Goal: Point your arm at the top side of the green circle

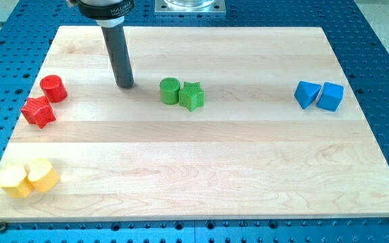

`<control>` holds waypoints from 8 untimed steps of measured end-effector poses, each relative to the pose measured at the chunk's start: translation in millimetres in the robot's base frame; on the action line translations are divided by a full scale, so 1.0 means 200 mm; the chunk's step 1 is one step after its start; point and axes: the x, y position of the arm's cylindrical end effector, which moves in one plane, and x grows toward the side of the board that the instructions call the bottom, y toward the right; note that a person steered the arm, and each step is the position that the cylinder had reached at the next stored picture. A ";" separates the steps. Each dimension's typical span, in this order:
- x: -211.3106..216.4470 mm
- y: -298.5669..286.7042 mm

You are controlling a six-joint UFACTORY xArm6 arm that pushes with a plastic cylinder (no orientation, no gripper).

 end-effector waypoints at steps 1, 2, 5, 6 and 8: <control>0.01 0.00; 0.01 0.00; 0.02 0.00; 0.02 0.00; 0.02 0.00</control>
